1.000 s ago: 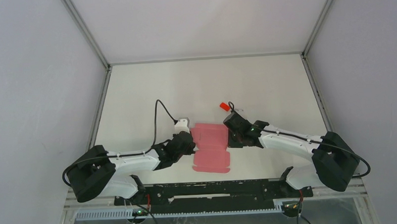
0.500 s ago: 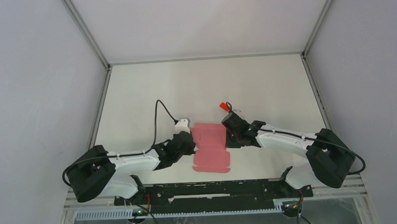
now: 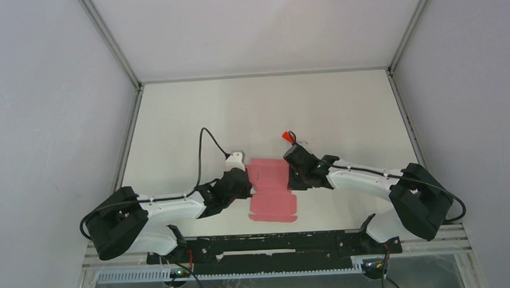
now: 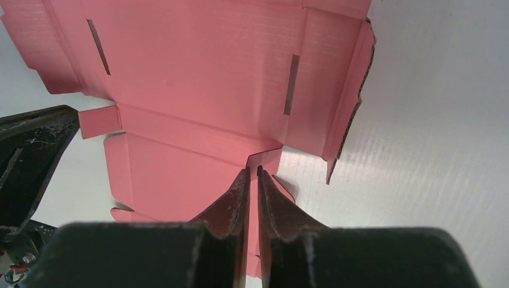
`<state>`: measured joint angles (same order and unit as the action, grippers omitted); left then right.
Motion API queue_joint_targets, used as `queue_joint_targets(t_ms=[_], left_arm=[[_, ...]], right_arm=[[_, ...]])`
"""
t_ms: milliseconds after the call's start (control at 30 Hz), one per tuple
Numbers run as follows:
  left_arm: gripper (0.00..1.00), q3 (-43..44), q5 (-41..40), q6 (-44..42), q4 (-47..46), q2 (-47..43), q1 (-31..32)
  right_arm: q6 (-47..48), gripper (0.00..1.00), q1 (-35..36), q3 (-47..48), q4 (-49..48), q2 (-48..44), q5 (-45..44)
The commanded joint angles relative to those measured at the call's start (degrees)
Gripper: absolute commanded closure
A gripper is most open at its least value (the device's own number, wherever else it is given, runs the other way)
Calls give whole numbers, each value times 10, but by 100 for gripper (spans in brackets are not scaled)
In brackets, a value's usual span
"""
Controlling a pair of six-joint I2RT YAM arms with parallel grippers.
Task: Fold the paper box
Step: Fold the paper box at the center of the board.
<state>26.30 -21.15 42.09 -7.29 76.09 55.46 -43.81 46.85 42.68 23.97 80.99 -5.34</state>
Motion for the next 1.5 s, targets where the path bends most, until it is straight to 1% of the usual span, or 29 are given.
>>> queue_joint_targets(t_ms=[0, 933, 1233, 1467], left_arm=[[100, 37, 7, -1, -20, 1, 1], [100, 65, 15, -3, -19, 23, 9], [100, 71, 21, -2, -24, 45, 14], [100, 60, 22, 5, -35, 57, 17]], right_arm=[[3, 85, -2, 0, -19, 6, 2], [6, 84, -2, 0, -43, 82, 3], [7, 84, -1, 0, -46, 89, 7], [8, 84, -2, 0, -48, 95, 9]])
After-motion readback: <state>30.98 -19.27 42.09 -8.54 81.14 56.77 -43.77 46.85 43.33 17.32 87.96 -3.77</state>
